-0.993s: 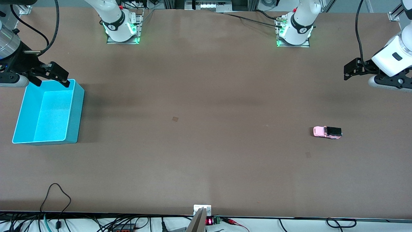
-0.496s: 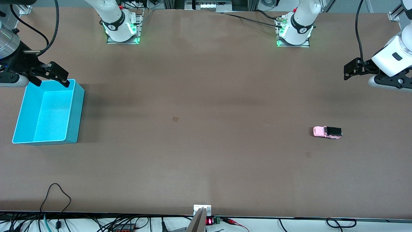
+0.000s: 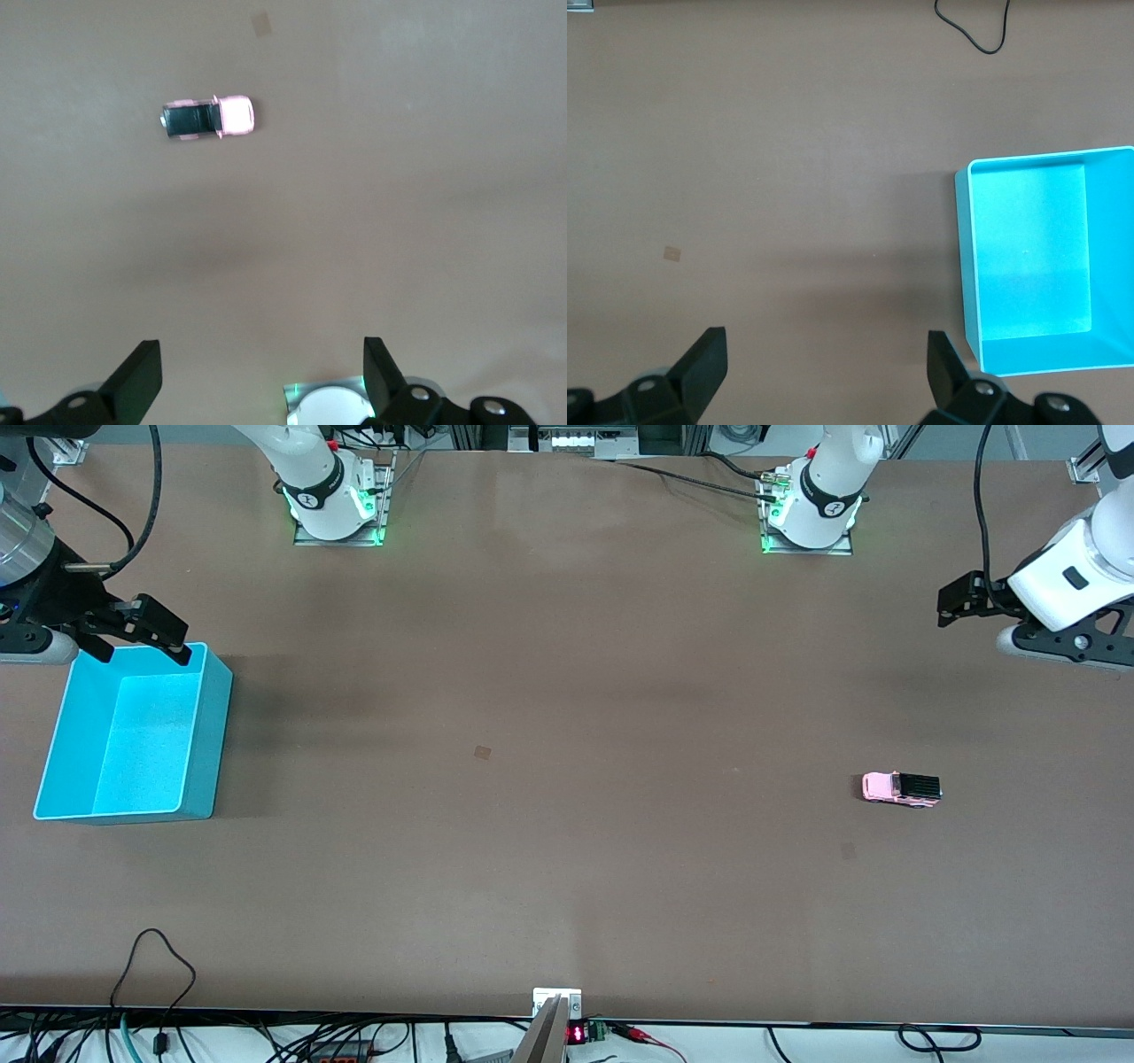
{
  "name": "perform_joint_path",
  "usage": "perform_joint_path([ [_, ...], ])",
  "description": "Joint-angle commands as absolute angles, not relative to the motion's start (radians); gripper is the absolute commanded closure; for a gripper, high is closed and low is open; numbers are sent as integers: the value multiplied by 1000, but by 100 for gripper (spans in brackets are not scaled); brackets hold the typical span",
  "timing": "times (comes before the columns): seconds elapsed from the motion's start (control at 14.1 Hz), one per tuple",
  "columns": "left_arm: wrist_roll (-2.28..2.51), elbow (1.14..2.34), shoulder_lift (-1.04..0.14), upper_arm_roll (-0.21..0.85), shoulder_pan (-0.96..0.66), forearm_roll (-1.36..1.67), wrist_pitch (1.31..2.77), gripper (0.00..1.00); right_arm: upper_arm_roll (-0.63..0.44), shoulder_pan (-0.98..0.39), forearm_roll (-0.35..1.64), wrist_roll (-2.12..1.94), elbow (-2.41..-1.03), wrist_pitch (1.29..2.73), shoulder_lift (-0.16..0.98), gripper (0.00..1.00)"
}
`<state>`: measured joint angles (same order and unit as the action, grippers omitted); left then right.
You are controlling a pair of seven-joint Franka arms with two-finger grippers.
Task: Wind and store pink jeep toy
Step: 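Lower the left gripper down over the pink toy jeep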
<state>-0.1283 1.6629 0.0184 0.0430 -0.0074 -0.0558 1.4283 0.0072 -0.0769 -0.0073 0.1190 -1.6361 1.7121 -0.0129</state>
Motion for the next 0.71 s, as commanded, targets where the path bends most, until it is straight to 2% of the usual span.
perform_joint_path([
  [0.0,-143,1629,0,43,-15,-52,1327,0,0,-86,-21,112,-1621,1692,-17,0],
  [0.21,-269,1631,0,57,-14,-52,1281,0,0,-86,-21,112,-1621,1692,-17,0],
  [0.64,-683,1650,-43,55,3,-64,1301,0,0,-84,-21,110,-1621,1692,-17,0],
])
